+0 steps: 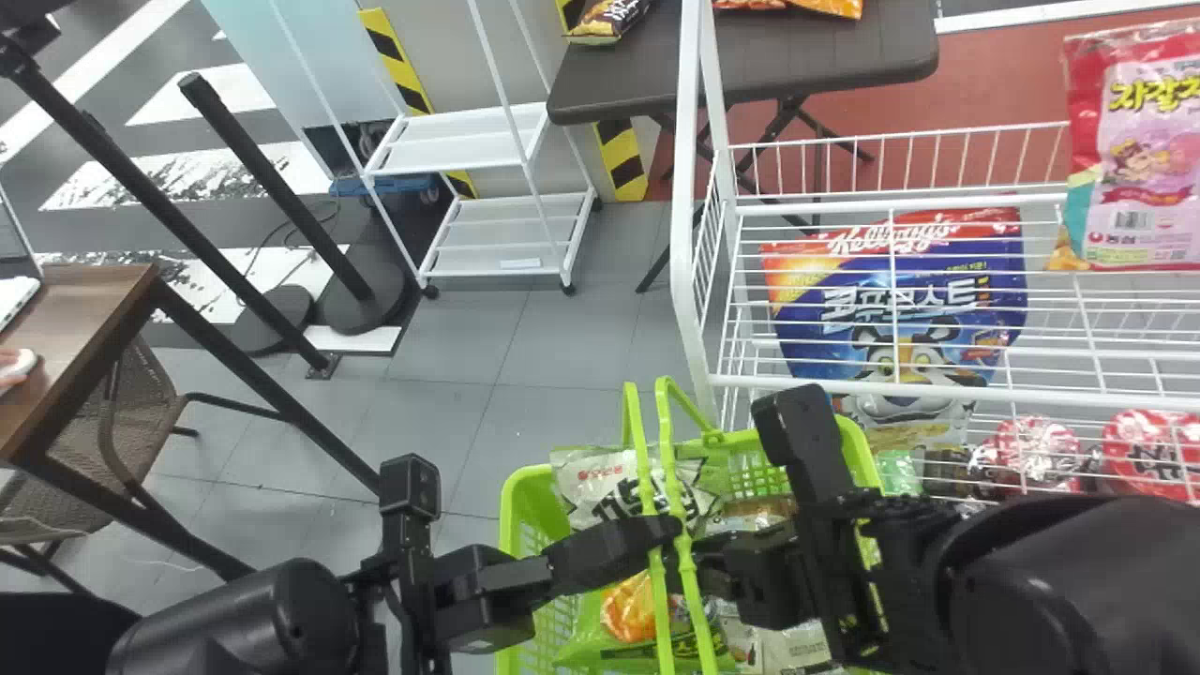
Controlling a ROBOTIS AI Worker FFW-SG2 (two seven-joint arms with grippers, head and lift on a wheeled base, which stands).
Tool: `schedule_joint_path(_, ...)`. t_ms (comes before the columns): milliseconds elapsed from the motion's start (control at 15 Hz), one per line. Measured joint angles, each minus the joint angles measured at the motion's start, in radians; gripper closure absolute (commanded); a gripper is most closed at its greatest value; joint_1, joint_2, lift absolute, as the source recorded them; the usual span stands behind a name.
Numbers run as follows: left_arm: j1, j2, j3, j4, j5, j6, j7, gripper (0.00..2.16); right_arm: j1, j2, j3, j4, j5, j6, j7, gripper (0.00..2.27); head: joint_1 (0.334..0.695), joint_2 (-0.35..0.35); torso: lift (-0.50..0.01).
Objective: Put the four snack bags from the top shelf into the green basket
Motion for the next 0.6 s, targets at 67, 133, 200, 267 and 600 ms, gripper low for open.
schedule_joint_path(67,0.0,0.001,0.0,0.0,0.0,0.0,0.0,2.14,0.023,-0.005,-0.032,-0.046,-0.006,0.032,0.016,0.03,0.695,0.35,0.0)
schedule_joint_path(133,-0.001,0.002,0.0,0.0,0.0,0.0,0.0,2.14,0.053,-0.014,-0.085,-0.116,-0.016,0.085,0.04,0.04,0.695,0.35,0.0)
schedule_joint_path(200,-0.002,0.002,0.0,0.002,0.0,0.0,0.0,2.14,0.084,-0.023,-0.156,-0.192,-0.036,0.15,0.068,0.05,0.695,0.35,0.0)
schedule_joint_path(267,-0.003,0.003,0.0,0.002,0.0,0.0,0.0,2.14,0.109,-0.032,-0.227,-0.259,-0.055,0.198,0.085,0.05,0.695,0.35,0.0)
schedule_joint_path(600,-0.009,0.004,-0.001,0.004,0.0,0.0,0.0,2.14,0.16,-0.081,-0.586,-0.439,0.007,0.121,0.093,0.05,0.695,0.143,0.0)
